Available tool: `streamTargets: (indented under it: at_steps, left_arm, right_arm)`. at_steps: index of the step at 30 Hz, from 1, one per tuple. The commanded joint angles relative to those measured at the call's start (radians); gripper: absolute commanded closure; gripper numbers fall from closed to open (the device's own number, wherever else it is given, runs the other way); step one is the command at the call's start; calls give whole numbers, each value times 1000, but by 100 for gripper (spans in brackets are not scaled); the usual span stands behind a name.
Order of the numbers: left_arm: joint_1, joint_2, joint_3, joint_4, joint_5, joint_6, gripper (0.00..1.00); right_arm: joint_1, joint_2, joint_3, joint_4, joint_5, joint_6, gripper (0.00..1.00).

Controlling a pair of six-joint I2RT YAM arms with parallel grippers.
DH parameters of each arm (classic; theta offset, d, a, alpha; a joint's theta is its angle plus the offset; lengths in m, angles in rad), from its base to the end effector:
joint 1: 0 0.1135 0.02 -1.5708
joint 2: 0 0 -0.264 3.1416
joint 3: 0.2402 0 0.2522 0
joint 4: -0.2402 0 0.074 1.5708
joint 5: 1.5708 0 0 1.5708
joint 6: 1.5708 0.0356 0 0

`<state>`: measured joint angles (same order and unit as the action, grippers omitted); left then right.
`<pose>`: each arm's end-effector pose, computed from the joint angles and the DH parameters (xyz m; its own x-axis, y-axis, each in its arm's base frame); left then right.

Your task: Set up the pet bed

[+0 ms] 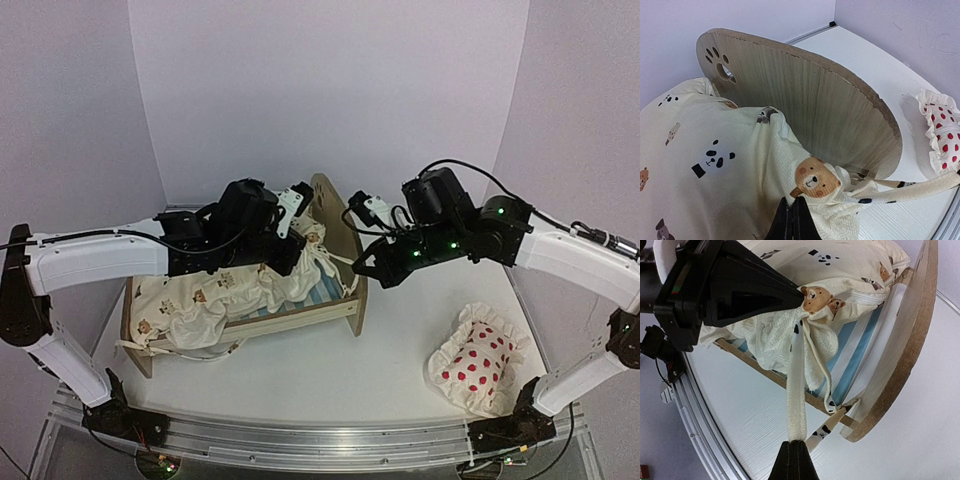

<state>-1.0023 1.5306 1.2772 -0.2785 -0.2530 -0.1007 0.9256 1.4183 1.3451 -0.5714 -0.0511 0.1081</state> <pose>0.1987 -0.2944 0.3189 -0.3420 0.3546 -0.8702 0.6688 0.7424 0.0397 0.1887 0.2537 0.3505 -0.4480 -0.4160 -0.7914 -0.7787 0.6164 0.1168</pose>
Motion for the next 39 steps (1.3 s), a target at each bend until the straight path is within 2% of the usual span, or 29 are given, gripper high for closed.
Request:
streamTargets:
  at_steps: [1,5,15,18,20,23,29,35,39]
  left_arm:
    - [14,18,67,37,-16,23,100]
    - [14,38,80,36,3,26,100]
    - [14,84,118,25,64,36,100]
    - [14,83,120,28,58,31,100]
    - [14,79,120,27,46,27,100]
    - [14,66,112,27,25,18,100]
    - [14,55,98,27,26,9,100]
    - [14,51,89,31,22,4,100]
    - [14,51,87,33,20,4,100]
  right_arm:
    - [1,-26,92,-160,-110,111,100]
    - [2,-17,146,-235,-134,144,100]
    - [1,-36,138,-267,-183,179,100]
    - [2,-11,77,-215,-225,119,62]
    - [3,16,36,-159,-273,48,43]
    - [3,48,-24,-68,-273,-33,31]
    - [5,81,-130,200,-349,-89,26]
    - [5,141,-156,334,-344,-99,24]
    - [5,189,-177,431,-394,-90,23]
